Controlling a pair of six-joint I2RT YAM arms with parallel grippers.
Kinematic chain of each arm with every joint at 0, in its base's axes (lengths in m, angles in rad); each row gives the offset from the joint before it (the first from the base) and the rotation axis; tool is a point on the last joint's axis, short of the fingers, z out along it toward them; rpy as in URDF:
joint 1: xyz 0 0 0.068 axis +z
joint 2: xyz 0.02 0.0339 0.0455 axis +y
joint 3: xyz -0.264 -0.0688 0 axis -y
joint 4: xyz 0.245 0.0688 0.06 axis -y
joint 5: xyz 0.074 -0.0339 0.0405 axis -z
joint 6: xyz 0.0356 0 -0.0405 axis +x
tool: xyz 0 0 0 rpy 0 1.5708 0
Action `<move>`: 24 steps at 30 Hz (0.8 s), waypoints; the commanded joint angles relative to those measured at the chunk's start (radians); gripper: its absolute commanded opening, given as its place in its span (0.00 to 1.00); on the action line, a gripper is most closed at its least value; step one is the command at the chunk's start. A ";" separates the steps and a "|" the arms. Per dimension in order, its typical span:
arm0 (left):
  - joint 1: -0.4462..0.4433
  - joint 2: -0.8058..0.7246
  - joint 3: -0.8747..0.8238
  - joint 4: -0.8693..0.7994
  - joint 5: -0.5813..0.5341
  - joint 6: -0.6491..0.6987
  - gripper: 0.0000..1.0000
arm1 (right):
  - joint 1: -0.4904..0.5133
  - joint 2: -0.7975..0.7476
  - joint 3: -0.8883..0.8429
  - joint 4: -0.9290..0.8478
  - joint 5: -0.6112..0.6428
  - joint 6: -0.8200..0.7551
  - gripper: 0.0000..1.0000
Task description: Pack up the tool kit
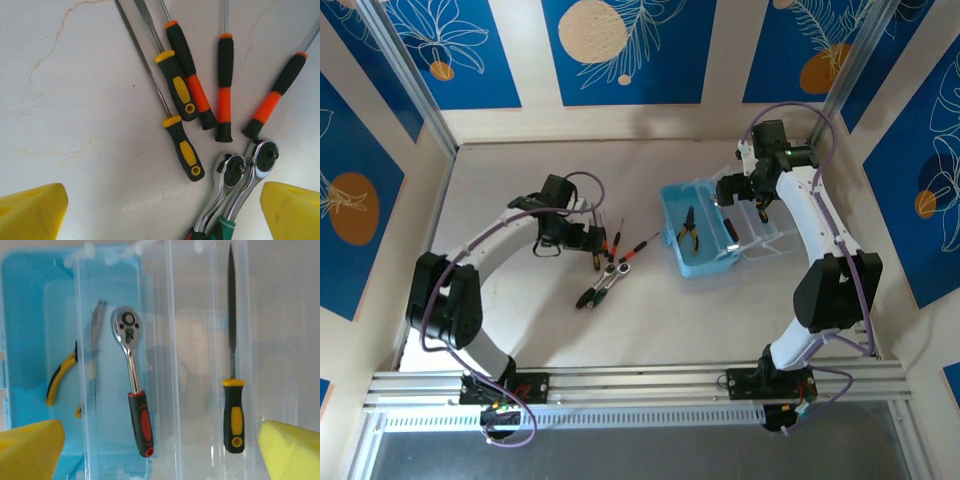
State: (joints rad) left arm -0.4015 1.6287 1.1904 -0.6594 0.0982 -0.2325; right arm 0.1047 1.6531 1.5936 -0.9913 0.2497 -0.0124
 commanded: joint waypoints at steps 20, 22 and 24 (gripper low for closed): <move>-0.172 0.490 0.472 -0.104 -0.156 0.030 0.42 | 0.005 -0.015 -0.024 -0.012 -0.051 0.025 0.99; -0.173 0.514 0.487 -0.106 -0.177 0.029 0.39 | 0.006 -0.015 -0.021 -0.012 -0.052 0.025 0.99; -0.173 0.531 0.498 -0.108 -0.184 0.029 0.37 | 0.005 -0.016 -0.019 -0.014 -0.052 0.025 0.99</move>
State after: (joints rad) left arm -0.5678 2.1357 1.6505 -0.7341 -0.0406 -0.2020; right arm 0.1055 1.6539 1.5734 -0.9989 0.2276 -0.0040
